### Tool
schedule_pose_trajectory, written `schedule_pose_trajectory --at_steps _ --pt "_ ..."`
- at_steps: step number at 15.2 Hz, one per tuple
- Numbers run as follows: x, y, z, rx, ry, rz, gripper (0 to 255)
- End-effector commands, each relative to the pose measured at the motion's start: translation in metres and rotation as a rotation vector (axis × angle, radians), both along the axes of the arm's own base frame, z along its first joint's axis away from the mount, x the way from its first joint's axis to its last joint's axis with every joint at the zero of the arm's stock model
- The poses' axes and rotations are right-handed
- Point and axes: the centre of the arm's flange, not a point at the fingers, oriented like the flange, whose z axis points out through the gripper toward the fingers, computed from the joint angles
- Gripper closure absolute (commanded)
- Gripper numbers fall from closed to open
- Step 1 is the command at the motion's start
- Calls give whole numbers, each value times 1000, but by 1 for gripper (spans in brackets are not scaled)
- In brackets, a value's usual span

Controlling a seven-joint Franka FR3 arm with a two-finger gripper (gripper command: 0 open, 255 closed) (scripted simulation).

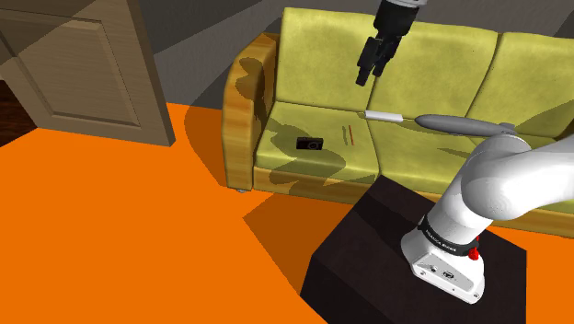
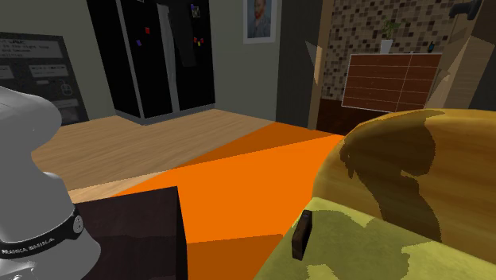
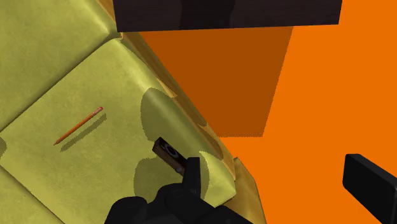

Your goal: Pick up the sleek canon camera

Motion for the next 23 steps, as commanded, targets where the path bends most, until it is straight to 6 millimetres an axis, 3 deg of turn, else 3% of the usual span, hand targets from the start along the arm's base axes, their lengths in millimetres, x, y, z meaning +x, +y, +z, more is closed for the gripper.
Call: schedule_pose_trajectory --at_steps 1,12,23 --pt "0 0 0 0 0 0 0" --pt "64 -59 -115 -44 16 246 0" --pt "140 -105 -230 -88 31 491 0"
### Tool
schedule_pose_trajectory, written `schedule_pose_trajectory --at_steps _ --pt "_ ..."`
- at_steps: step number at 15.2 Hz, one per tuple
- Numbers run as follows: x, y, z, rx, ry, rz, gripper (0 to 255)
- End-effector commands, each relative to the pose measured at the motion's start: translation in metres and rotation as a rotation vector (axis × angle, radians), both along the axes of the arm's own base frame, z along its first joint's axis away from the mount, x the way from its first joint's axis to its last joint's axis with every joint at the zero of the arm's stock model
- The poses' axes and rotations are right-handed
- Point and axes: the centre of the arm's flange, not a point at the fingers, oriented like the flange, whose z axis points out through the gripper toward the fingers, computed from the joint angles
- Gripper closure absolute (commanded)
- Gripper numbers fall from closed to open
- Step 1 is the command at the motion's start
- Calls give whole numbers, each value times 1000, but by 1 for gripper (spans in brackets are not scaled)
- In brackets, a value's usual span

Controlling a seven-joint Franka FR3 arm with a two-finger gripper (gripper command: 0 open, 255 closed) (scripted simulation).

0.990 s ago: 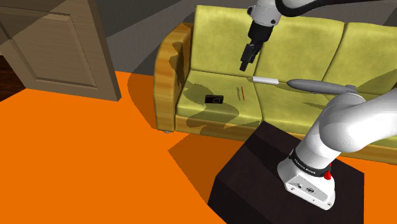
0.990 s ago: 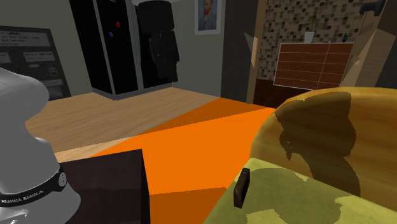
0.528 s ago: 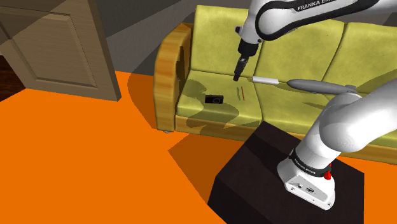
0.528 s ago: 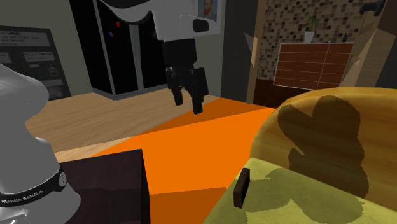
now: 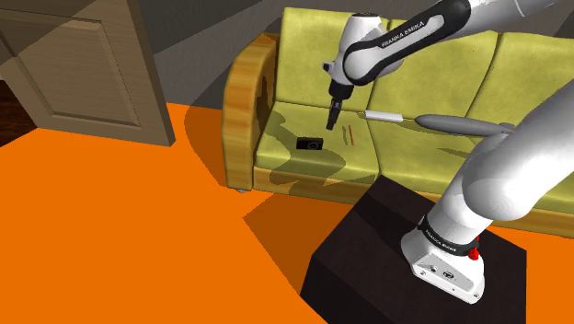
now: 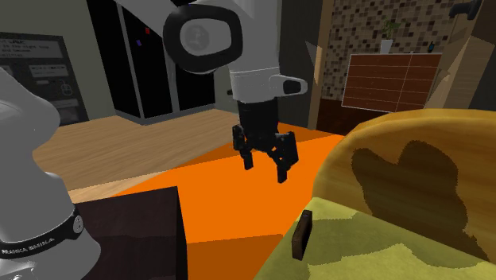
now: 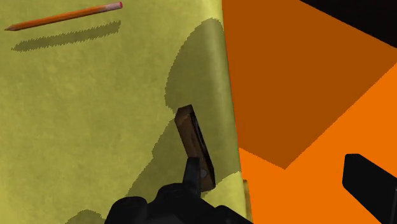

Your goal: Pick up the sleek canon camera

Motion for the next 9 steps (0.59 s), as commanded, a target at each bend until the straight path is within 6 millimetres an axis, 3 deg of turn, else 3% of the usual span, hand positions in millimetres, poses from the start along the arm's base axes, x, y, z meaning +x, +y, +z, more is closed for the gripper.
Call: schedule_pose_trajectory --at_steps 1,9 --pt "16 -6 -23 -10 2 48 0" --pt "76 -29 -106 -42 13 226 0"
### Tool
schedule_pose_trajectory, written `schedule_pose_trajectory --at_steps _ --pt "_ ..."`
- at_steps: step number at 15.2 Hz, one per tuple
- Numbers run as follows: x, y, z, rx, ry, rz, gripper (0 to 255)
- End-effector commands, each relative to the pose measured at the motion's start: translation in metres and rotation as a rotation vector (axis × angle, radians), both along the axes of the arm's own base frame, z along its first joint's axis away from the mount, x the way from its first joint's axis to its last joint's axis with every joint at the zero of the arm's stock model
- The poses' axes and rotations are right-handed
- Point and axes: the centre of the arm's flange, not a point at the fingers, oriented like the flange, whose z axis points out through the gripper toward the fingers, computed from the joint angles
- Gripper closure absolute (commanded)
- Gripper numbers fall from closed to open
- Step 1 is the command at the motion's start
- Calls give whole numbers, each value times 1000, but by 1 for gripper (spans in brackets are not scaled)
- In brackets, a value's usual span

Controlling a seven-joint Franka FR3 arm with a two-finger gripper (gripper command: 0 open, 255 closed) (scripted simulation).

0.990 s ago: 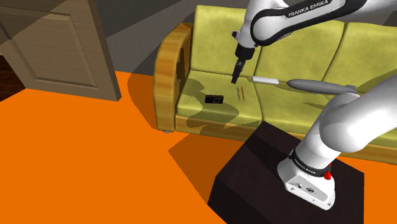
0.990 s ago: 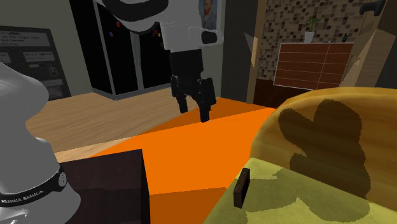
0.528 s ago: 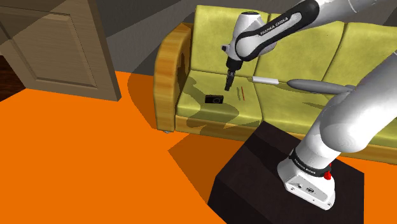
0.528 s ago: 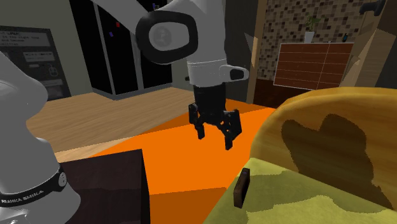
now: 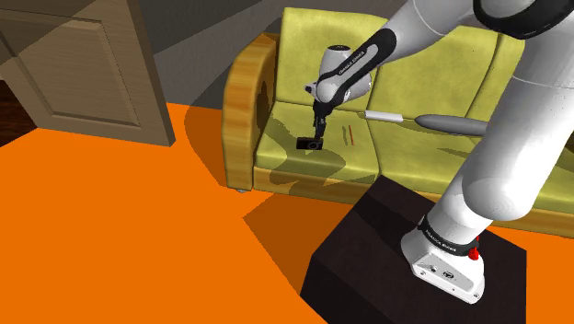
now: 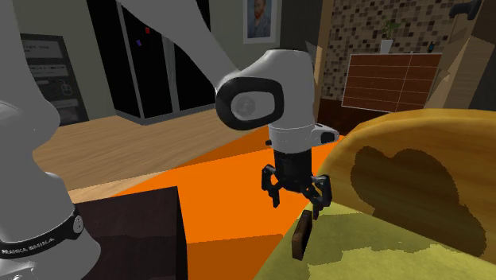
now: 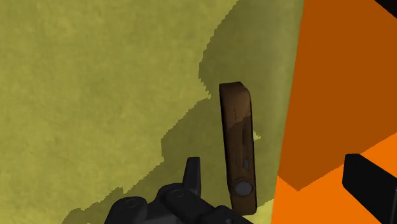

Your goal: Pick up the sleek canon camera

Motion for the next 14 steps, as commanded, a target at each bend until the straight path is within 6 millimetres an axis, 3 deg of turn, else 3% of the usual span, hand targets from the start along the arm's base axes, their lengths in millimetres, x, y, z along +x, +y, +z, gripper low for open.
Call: schedule_pose_trajectory --at_steps 1,9,11,12,14 --pt "17 -5 -21 -9 3 48 0" --pt "23 -7 -67 -12 4 66 0" --pt "23 -7 -70 -12 4 66 0" --pt "23 -6 -70 -12 4 66 255" --pt "23 -6 -70 -12 4 66 255"
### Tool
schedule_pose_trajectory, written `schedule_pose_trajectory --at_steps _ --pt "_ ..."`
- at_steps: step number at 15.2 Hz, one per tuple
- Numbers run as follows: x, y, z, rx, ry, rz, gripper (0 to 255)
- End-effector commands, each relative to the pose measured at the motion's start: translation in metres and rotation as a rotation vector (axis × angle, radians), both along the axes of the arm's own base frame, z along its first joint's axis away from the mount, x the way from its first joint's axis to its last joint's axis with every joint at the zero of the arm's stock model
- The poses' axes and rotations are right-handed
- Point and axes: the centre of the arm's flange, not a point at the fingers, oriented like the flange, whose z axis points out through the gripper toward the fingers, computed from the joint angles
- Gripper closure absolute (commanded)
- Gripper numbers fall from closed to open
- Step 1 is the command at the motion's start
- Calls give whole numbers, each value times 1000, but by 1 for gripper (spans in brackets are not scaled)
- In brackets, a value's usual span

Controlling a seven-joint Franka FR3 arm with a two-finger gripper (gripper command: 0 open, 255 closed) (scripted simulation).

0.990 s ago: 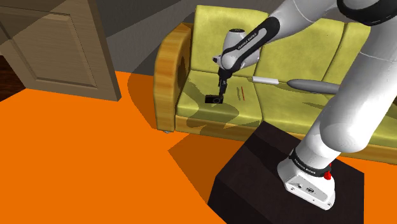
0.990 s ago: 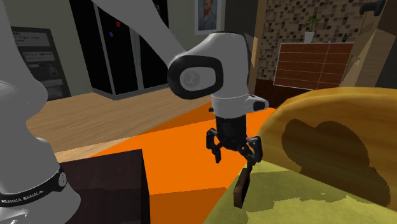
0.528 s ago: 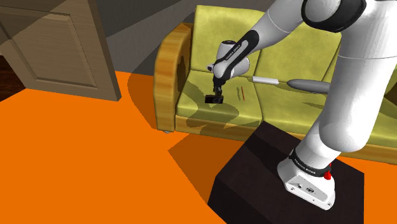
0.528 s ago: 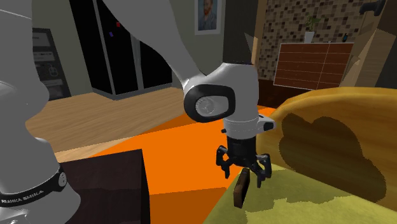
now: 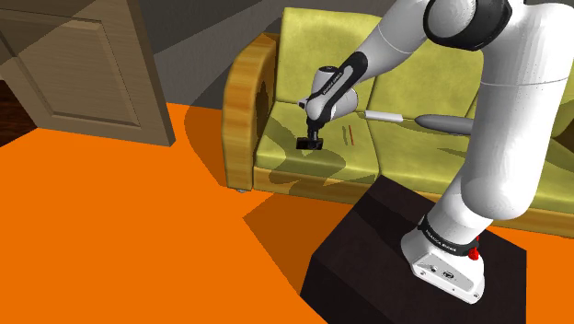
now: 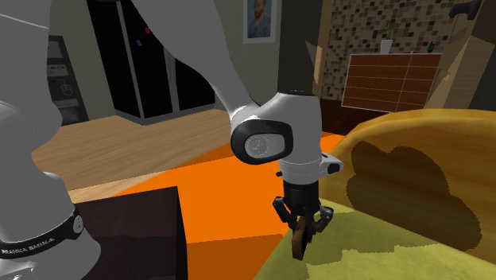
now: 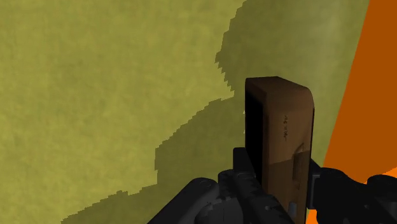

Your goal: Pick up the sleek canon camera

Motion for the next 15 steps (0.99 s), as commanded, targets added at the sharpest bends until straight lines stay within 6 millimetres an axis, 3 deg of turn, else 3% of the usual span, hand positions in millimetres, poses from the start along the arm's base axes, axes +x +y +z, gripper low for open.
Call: schedule_pose_trajectory --at_steps 1,7,15 --pt "0 0 0 0 0 0 255" --pt "0 -1 0 0 0 0 255" --pt "0 -1 43 0 0 0 255"
